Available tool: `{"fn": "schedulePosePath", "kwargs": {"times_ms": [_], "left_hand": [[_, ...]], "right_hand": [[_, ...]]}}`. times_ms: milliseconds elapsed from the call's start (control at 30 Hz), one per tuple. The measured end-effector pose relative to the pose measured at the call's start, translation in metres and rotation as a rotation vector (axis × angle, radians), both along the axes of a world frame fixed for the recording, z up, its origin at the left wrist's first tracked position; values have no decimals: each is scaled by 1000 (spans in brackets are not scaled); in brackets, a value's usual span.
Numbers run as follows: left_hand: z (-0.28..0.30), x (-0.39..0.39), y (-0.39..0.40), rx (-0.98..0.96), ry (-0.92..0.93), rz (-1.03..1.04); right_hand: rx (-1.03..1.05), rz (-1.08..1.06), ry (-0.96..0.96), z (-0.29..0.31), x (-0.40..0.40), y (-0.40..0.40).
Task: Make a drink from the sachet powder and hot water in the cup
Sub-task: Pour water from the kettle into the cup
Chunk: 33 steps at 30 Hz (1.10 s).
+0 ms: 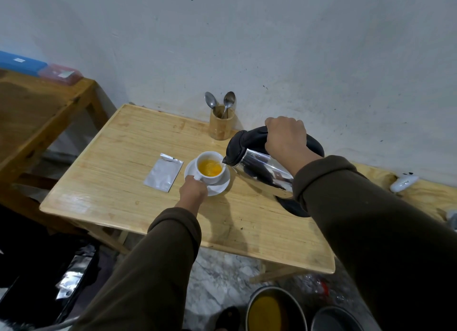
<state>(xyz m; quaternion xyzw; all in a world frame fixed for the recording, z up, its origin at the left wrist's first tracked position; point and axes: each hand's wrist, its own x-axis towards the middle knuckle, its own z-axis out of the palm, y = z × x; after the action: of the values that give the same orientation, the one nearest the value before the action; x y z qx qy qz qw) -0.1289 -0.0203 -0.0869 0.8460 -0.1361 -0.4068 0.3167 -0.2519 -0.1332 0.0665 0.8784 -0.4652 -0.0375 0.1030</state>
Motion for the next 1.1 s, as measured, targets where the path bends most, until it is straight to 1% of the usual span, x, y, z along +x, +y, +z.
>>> {"fn": "schedulePosePath", "kwargs": {"times_ms": [367, 500, 567, 667, 800, 933, 1100], "left_hand": [[1, -1, 0, -17, 18, 32], [1, -5, 0, -30, 13, 52], [2, -8, 0, -36, 19, 92], [4, -13, 0, -41, 44, 173], [3, -22, 0, -63, 59, 231], [0, -32, 2, -74, 27, 225], [-8, -43, 7, -51, -28, 198]], "right_hand": [[-4, 8, -4, -3, -1, -1], [25, -23, -49, -2, -9, -3], [50, -54, -105, -3, -16, -5], [109, -104, -231, -5, -28, -9], [168, -195, -394, -10, -48, -13], [167, -306, -524, -18, -69, -13], [134, -499, -703, -25, -97, -10]]}}
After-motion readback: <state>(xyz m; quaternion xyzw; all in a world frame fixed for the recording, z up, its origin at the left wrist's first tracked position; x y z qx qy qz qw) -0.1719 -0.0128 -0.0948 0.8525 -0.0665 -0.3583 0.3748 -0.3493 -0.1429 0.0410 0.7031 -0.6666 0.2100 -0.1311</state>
